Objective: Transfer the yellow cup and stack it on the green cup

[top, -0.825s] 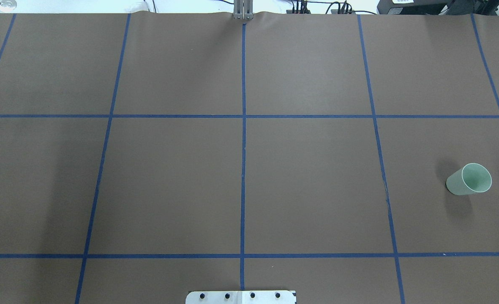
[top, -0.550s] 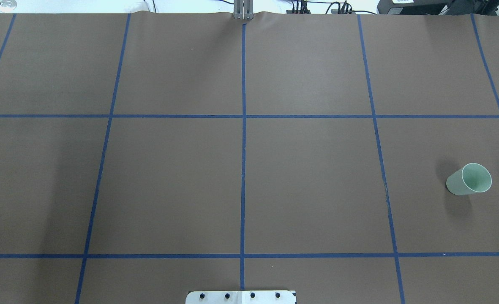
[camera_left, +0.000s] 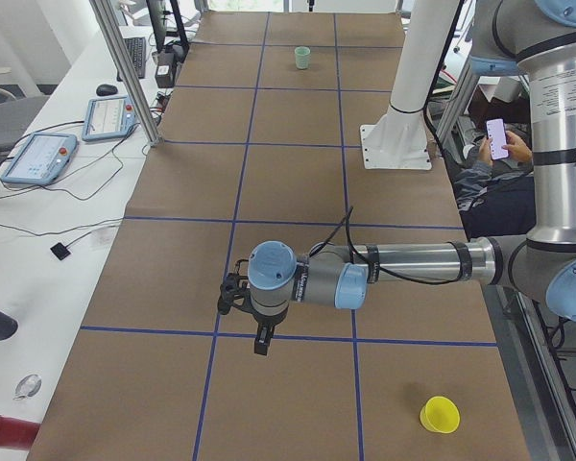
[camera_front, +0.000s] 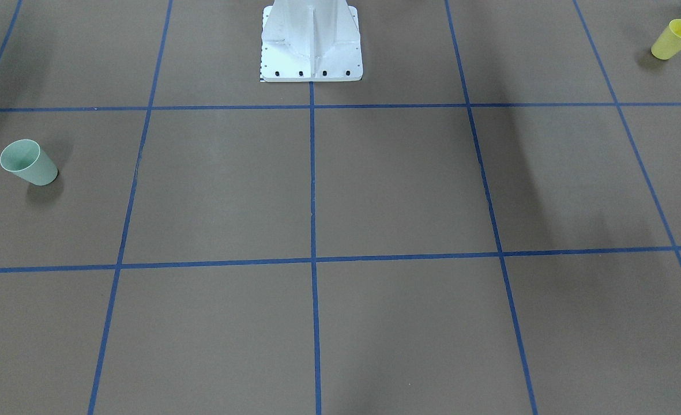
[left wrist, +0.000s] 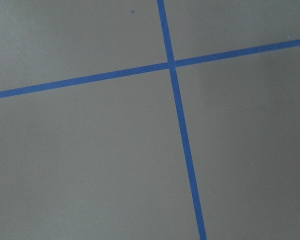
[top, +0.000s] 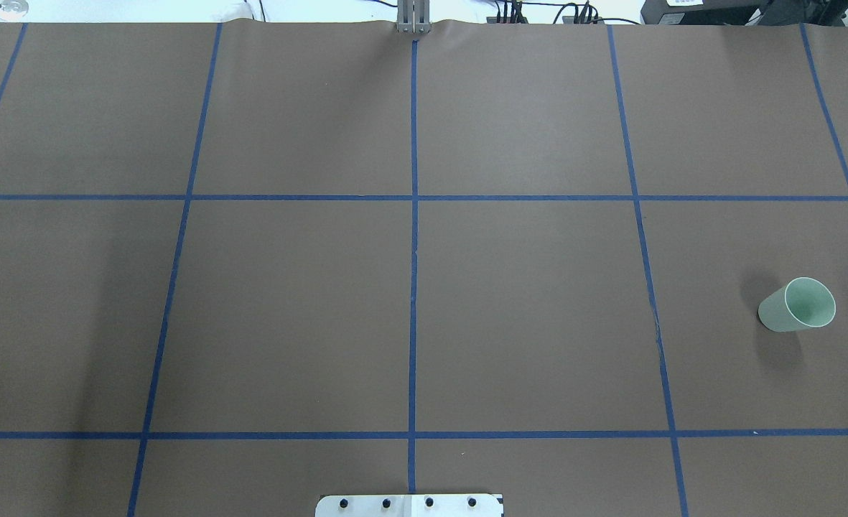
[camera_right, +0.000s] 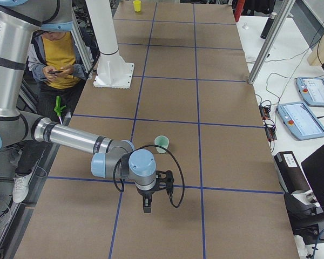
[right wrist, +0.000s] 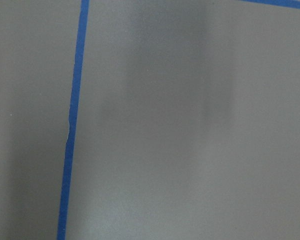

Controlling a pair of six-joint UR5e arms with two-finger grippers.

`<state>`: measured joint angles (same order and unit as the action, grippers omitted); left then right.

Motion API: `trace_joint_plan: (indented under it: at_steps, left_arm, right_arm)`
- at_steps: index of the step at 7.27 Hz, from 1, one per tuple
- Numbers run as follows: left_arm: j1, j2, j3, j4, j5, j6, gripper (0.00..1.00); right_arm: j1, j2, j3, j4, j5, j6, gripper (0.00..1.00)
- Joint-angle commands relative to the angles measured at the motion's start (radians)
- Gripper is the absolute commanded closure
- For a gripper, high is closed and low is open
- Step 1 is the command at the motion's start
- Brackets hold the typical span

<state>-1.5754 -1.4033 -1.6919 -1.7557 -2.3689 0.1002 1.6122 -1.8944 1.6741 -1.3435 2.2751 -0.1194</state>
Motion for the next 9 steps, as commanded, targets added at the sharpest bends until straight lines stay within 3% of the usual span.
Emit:
trace_joint_plan:
  at_steps: [1, 3, 5, 9]
  left_arm:
    - [0.0, -0.009, -0.008, -0.118, 0.0, -0.002, 0.0]
    - [0.0, -0.025, 0.008, -0.314, 0.01, -0.008, 0.0]
    - [0.0, -0.071, -0.002, -0.254, 0.0, -0.022, 0.0]
    - [-0.006, -0.046, -0.072, -0.333, 0.01, -0.256, 0.0]
  right_arm:
    - [0.0, 0.005, 0.036, 0.007, 0.0, 0.003, 0.0]
    - [0.0, 0.003, 0.039, 0.065, 0.001, 0.003, 0.0]
    - [0.0, 0.008, 0.029, 0.115, 0.064, 0.01, 0.0]
    - [0.0, 0.012, 0.01, 0.115, 0.08, 0.007, 0.0]
